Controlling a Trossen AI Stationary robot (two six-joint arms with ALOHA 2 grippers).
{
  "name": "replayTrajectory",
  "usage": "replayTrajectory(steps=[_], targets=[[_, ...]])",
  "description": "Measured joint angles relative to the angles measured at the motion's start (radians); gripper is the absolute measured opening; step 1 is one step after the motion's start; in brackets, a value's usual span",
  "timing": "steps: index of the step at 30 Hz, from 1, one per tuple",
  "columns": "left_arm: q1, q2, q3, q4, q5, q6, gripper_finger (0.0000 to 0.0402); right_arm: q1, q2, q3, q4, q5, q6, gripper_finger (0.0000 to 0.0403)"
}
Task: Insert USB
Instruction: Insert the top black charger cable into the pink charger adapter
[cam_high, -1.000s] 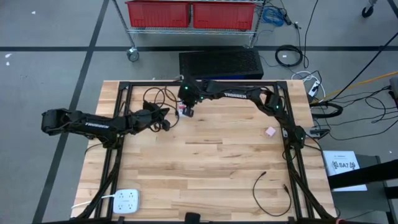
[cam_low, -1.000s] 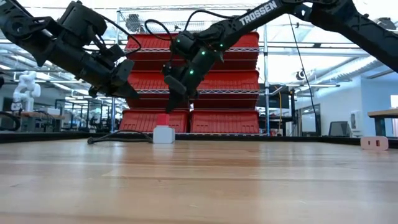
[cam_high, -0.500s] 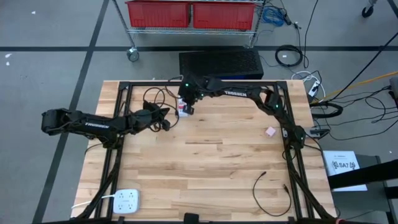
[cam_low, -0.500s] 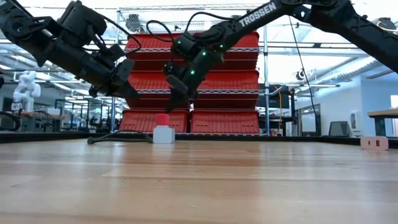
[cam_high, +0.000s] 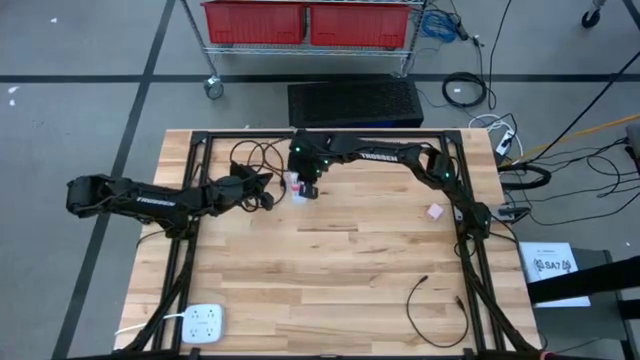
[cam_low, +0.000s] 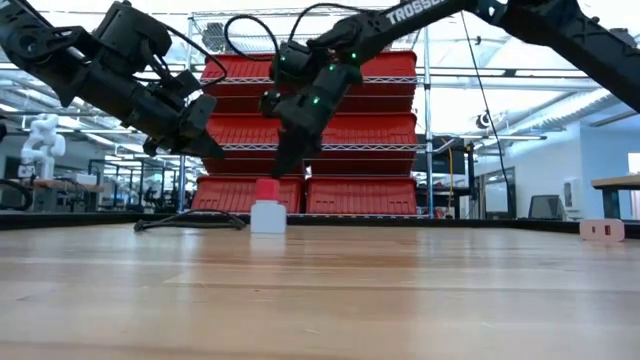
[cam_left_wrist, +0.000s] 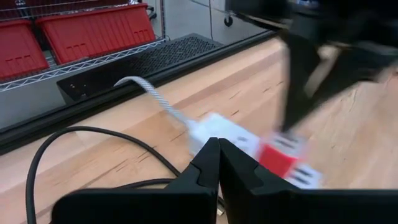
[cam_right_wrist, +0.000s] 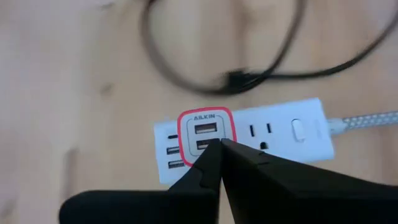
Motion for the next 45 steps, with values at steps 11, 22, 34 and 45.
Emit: replayTrajectory(steps=[11,22,34,45], targets=[[0.000,0.023,0.000,0.037,0.105,0.036,0.0011,0.116,-0.001,-0.003,-0.108,-0.108,-0.013,0.0000],[-0.003,0.142,0.000,0.151,0.105,0.035,0.0004,0.194,-0.003,-0.003,-0.170,-0.100,0.027,0.0000],[-0.022,0.141,-0.247,0.592,0.140,-0.080,0.0004,0.262,-0.004,-0.006,-0.191,-0.064,0.027,0.0000],[-0.035,0.137,-0.247,0.615,0.164,-0.051,0.0004,0.290,-0.069,-0.022,-0.183,-0.046,0.050,0.0000]])
